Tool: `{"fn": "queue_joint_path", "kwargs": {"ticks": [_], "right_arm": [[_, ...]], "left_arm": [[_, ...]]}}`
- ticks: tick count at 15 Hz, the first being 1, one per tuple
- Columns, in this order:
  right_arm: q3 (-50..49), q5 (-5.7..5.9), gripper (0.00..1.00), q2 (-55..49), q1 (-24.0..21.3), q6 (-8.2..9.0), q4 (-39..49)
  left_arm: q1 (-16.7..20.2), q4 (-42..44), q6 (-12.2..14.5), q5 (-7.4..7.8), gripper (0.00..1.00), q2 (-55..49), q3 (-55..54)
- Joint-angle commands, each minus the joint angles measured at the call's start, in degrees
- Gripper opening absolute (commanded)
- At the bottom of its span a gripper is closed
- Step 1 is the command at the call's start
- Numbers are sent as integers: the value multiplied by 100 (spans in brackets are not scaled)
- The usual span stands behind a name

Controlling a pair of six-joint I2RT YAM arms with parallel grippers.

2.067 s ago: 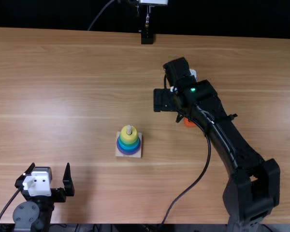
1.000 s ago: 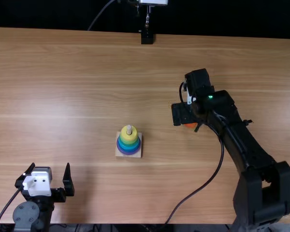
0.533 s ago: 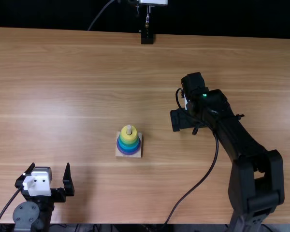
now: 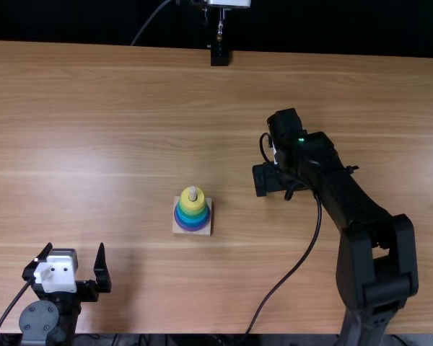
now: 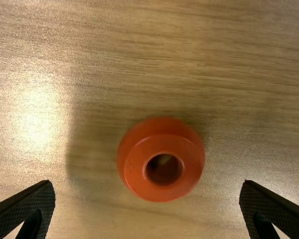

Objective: Build the Hanoi tower: stack the rings onto the peg from bottom to top in this color order: purple, dark blue, light blue, dark green, light green, yellow, orange.

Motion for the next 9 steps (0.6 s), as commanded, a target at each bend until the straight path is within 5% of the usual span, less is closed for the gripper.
{"fn": "queue_joint_path", "kwargs": {"ticks": [1,7,9], "right_arm": [[175,-28,100,220,-86,8,7],[324,-28,97,343,-68,29,-4],[324,-18,58,343,-68,29,7]], "left_arm": [[-8,-450,29,24,100,-67,-644],[0,-450,29,24,100,-67,-644],[0,-450,29,24,100,-67,-644]]}}
